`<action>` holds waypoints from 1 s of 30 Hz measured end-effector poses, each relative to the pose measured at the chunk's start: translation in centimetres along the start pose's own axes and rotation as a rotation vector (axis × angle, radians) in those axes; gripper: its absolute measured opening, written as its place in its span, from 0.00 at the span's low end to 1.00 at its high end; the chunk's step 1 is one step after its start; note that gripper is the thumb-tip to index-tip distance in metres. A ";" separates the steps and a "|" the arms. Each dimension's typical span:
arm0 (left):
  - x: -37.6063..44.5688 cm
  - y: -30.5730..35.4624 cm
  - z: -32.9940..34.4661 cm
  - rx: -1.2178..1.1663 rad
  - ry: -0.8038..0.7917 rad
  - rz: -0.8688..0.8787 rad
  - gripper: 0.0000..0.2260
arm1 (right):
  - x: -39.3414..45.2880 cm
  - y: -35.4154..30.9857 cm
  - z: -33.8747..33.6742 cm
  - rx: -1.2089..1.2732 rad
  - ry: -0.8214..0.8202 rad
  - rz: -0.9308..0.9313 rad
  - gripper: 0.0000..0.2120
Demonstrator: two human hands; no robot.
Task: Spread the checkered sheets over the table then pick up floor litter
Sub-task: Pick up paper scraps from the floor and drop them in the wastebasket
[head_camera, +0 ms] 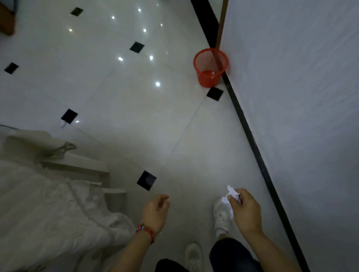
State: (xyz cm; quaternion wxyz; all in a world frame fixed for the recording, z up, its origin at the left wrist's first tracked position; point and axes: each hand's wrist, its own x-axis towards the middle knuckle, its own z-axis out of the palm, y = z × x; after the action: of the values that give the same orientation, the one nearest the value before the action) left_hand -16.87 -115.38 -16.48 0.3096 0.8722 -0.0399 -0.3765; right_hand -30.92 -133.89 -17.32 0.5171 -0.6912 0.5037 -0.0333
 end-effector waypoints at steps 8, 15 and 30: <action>1.8 5.9 -4.8 -0.111 0.092 -0.116 0.12 | 8.7 -9.5 -4.3 -0.120 -0.162 -0.094 0.04; 6.3 9.9 -10.1 -0.332 0.231 -0.199 0.09 | 17.7 -20.3 -2.8 -0.228 -0.303 -0.212 0.09; 23.7 12.1 -27.0 -0.574 0.366 -0.362 0.12 | 33.8 -40.9 13.8 -0.336 -0.366 -0.339 0.04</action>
State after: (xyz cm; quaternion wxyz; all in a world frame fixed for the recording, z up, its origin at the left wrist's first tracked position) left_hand 20.42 -118.55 -10.38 0.4716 0.7958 0.2777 -0.2591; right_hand 20.57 -150.91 -9.16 0.4649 -0.8358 0.2778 0.0898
